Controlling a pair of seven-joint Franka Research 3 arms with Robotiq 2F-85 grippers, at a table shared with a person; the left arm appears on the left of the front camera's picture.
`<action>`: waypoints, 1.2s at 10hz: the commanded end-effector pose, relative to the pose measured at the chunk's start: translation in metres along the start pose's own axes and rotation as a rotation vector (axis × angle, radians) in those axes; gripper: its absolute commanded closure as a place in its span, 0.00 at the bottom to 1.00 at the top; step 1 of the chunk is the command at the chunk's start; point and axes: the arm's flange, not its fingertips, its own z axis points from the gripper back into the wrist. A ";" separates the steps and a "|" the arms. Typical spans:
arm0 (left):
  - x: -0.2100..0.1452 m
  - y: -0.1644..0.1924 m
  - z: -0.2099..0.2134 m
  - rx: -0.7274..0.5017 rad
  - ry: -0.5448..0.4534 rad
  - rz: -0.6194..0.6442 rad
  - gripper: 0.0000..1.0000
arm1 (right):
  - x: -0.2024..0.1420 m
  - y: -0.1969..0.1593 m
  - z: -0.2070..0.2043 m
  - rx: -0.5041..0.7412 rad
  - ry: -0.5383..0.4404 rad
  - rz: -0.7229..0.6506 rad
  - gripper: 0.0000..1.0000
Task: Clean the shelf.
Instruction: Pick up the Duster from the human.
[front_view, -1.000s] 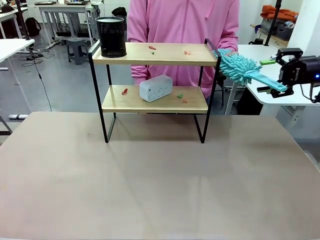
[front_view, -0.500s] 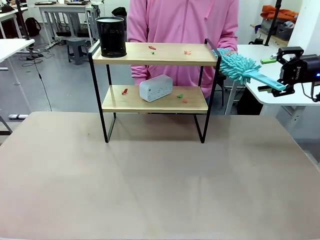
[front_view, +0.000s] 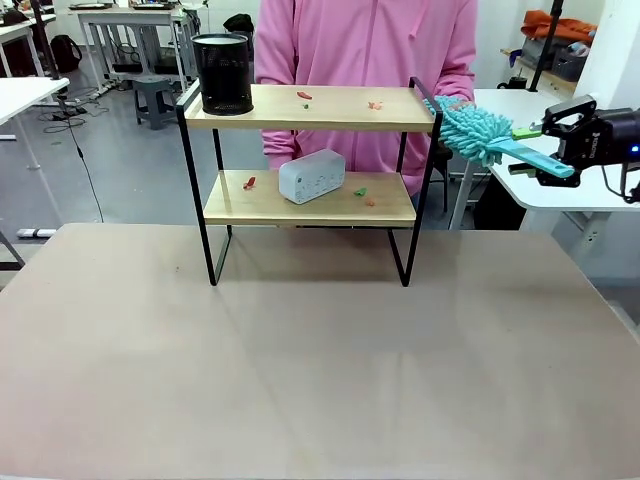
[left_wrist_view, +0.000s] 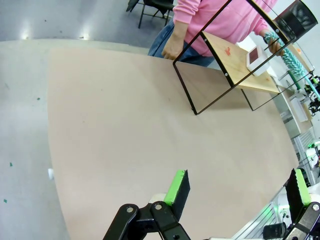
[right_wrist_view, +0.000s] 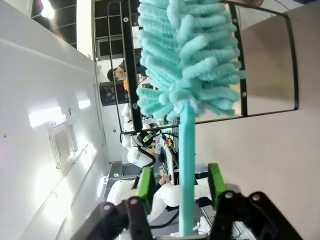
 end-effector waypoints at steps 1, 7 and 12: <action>0.002 0.000 0.000 -0.012 -0.018 -0.023 0.00 | -0.001 0.008 -0.004 -0.035 0.005 -0.015 0.85; 0.002 0.000 0.000 -0.012 -0.018 -0.023 0.00 | 0.001 0.003 -0.002 -0.038 0.017 -0.031 1.00; 0.002 0.000 0.000 -0.012 -0.018 -0.023 0.00 | -0.021 0.008 0.038 -0.075 -0.016 0.022 1.00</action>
